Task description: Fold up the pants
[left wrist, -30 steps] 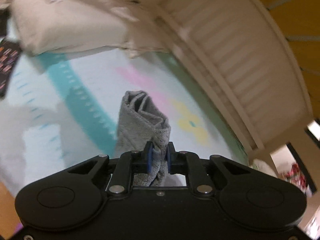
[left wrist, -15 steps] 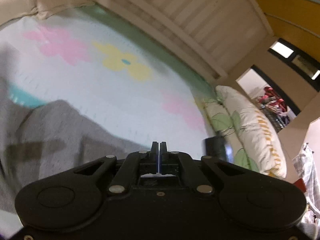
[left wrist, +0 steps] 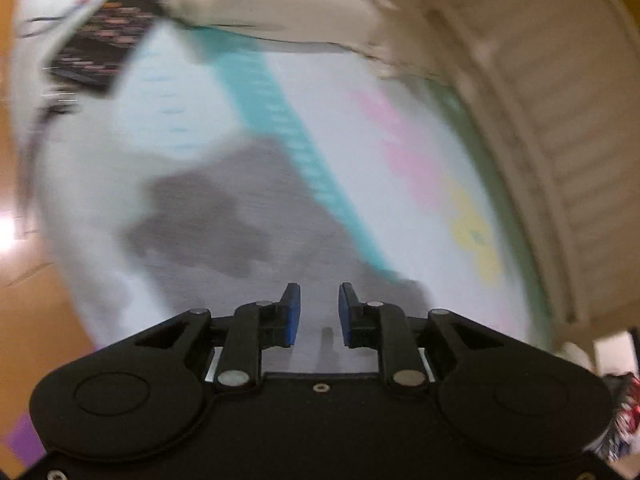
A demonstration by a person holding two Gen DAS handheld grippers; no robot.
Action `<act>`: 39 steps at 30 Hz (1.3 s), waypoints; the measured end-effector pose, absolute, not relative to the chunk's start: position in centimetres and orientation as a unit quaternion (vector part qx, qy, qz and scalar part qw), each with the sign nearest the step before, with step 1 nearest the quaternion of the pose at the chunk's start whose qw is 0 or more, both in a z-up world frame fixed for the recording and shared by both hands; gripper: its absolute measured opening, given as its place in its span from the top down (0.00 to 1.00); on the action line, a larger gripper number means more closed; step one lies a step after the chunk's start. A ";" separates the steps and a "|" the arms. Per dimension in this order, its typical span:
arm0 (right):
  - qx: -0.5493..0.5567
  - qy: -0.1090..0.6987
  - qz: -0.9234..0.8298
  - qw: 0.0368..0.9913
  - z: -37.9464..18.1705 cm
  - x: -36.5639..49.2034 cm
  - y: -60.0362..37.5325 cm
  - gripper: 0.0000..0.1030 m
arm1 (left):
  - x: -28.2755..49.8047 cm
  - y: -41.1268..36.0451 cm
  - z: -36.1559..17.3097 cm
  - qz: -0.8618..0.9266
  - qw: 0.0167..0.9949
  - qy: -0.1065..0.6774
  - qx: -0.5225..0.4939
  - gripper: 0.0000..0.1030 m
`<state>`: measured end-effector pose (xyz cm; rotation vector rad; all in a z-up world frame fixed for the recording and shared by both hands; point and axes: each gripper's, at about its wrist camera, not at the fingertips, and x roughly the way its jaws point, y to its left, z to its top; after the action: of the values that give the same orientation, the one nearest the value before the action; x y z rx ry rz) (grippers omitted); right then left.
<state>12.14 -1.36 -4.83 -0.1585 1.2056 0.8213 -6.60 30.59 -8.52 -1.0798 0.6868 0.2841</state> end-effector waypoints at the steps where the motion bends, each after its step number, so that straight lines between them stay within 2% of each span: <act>1: -0.074 0.548 0.381 0.740 -4.6 11.9 -0.6 0.72 | -7.3 31.4 -9.1 0.154 0.783 0.328 -0.505 0.73; 5: -0.088 0.542 0.403 0.732 -4.0 11.0 2.4 0.72 | -8.8 32.1 -11.3 0.184 0.761 0.347 -0.517 0.73; 12: -0.102 0.535 0.419 0.726 -3.9 10.3 3.9 0.72 | -8.8 32.0 -13.4 0.200 0.761 0.313 -0.532 0.73; 15: -0.103 0.536 0.422 0.724 -3.9 10.2 3.6 0.72 | -8.0 31.8 -13.7 0.187 0.773 0.314 -0.518 0.65; 18: -0.107 0.532 0.423 0.725 -4.1 10.2 3.6 0.72 | -8.8 31.7 -14.3 0.181 0.762 0.311 -0.538 0.64; 20: -0.111 0.531 0.425 0.725 -4.2 10.2 4.0 0.72 | -9.7 31.7 -14.4 0.174 0.763 0.309 -0.540 0.56; 21: -0.112 0.531 0.427 0.723 -4.3 10.3 4.2 0.72 | -9.8 31.7 -14.8 0.163 0.767 0.310 -0.538 0.47; 25: -0.110 0.532 0.432 0.720 -4.3 10.1 5.5 0.72 | -9.4 31.3 -14.6 0.145 0.795 0.323 -0.492 0.41; 26: -0.109 0.532 0.436 0.718 -4.2 9.9 5.7 0.72 | -9.7 31.0 -14.2 0.149 0.805 0.313 -0.482 0.27; 27: -0.109 0.531 0.440 0.716 -4.1 9.7 5.9 0.72 | -10.2 30.8 -13.9 0.158 0.813 0.296 -0.477 0.07; 28: -0.111 0.529 0.445 0.714 -4.0 9.5 6.0 0.72 | -11.0 30.8 -13.6 0.172 0.818 0.274 -0.476 0.01; 30: -0.116 0.526 0.453 0.710 -3.9 9.1 6.3 0.72 | -11.7 31.2 -13.7 0.178 0.817 0.246 -0.490 0.02; 34: -0.116 0.528 0.455 0.708 -4.1 9.0 6.7 0.72 | -10.8 32.4 -15.3 0.143 0.783 0.254 -0.550 0.02; 39: -0.122 0.529 0.455 0.706 -4.4 9.0 6.6 0.72 | -9.2 31.9 -14.3 0.105 0.808 0.247 -0.525 0.02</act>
<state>9.02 6.60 -4.42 -0.2714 1.1765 1.0104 -9.16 31.95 -14.28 -1.1240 0.5274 0.2237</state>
